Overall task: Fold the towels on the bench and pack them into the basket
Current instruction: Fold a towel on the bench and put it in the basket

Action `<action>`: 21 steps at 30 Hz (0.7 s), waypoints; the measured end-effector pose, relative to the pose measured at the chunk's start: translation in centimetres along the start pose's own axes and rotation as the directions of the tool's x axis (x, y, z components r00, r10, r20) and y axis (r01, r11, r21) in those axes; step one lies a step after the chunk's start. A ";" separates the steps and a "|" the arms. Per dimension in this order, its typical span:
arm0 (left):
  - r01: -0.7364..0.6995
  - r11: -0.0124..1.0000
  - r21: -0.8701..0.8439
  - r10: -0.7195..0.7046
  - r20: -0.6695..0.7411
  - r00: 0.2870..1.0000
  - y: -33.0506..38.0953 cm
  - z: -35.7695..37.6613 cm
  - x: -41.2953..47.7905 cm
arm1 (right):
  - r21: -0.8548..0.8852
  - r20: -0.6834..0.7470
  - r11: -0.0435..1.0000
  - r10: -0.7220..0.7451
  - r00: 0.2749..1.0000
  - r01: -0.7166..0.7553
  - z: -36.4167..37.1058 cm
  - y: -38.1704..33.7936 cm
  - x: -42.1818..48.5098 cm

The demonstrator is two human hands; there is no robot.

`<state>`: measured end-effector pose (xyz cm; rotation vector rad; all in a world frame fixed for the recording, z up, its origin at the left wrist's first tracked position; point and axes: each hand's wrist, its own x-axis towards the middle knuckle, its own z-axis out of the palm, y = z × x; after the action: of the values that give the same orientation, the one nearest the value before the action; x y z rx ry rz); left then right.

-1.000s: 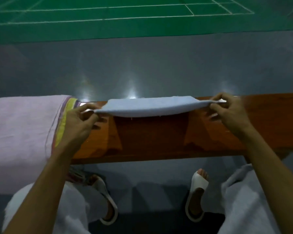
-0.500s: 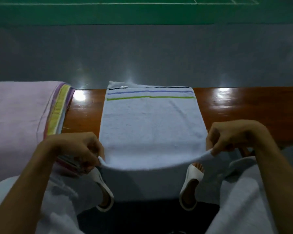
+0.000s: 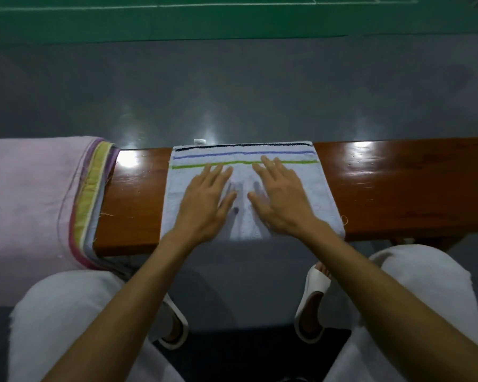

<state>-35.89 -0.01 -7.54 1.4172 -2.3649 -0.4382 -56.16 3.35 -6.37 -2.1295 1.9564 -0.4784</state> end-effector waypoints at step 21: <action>0.258 0.959 0.113 -0.262 0.022 0.965 -5.3 -1.5 -2.2 | -0.191 0.048 0.960 0.219 0.975 -0.206 -0.9 7.1 -0.1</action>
<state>-30.17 -0.59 -8.76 1.7965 -2.2682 -0.4107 -63.11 2.82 -8.20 -1.9739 2.2340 -0.1879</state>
